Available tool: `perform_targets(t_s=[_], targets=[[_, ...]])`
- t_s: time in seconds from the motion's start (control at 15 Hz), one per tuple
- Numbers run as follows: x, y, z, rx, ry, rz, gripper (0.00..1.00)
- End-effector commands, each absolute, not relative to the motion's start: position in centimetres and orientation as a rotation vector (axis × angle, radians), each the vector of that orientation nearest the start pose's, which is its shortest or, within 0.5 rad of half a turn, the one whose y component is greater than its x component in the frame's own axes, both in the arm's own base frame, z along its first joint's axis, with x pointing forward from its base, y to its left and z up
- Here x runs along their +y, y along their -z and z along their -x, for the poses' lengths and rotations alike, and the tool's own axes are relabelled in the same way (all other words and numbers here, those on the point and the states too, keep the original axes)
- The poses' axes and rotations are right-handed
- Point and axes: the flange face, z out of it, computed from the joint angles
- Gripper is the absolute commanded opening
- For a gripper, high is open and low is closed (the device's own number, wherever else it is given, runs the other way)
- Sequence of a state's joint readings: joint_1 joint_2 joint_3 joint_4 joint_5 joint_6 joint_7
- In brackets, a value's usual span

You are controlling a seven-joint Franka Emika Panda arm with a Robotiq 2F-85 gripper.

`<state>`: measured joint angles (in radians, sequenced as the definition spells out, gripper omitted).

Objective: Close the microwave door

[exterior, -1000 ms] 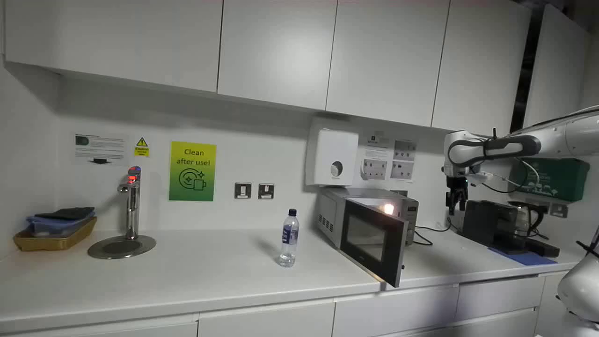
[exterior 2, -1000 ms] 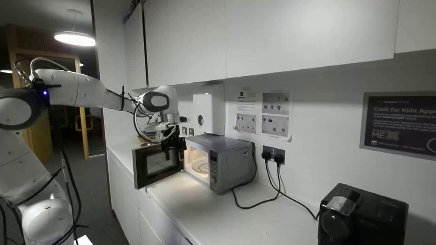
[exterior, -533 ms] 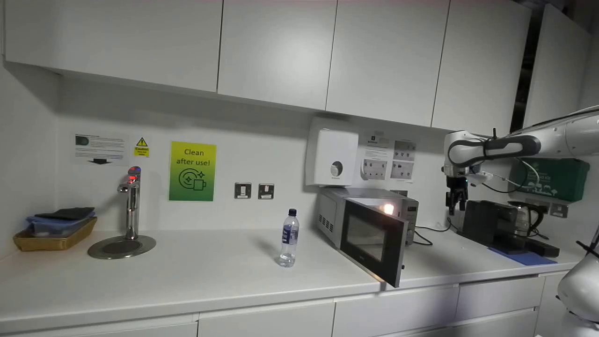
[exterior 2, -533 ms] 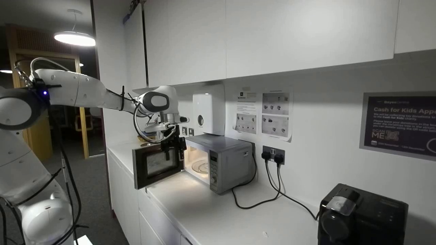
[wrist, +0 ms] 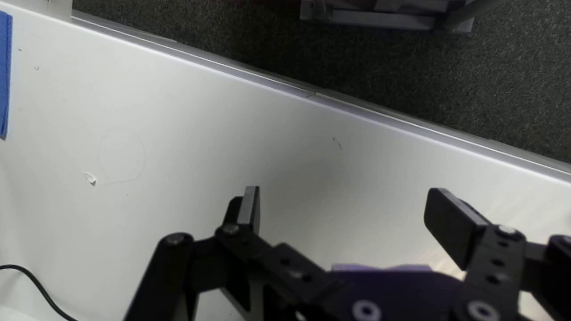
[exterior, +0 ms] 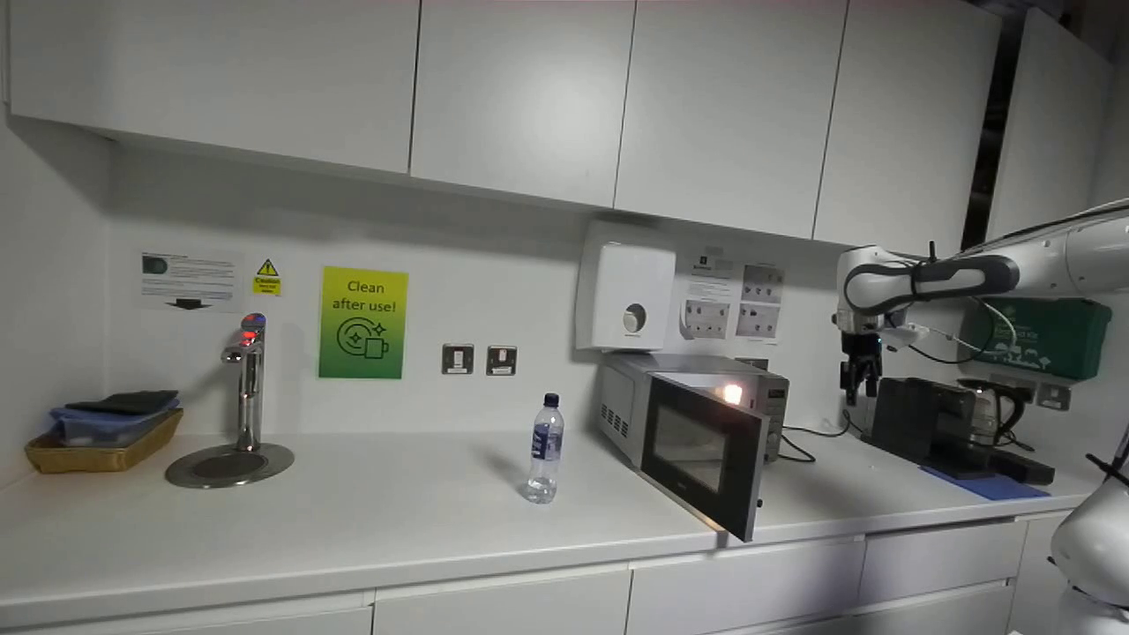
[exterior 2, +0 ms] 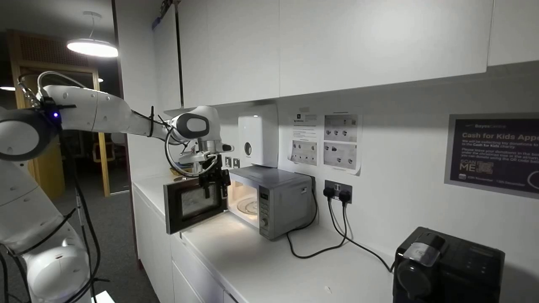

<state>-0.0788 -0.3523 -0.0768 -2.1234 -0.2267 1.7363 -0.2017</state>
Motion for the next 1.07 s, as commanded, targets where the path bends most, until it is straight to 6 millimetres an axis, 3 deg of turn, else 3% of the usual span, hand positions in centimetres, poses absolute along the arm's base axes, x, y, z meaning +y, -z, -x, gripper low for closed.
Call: perform_targets(t_s=[0.0,0.2,0.53,1.0], targets=[[-9.3,-55.4,-43.7,-0.154,-0.116,3.323,1.00],[-9.2,-55.6,-43.7,-0.193,-0.113,3.314,1.00],[-7.5,-55.7,-44.2,-0.292,-0.121,3.288,1.00],[-2.7,-58.4,-47.1,-0.338,0.003,3.311,1.00]])
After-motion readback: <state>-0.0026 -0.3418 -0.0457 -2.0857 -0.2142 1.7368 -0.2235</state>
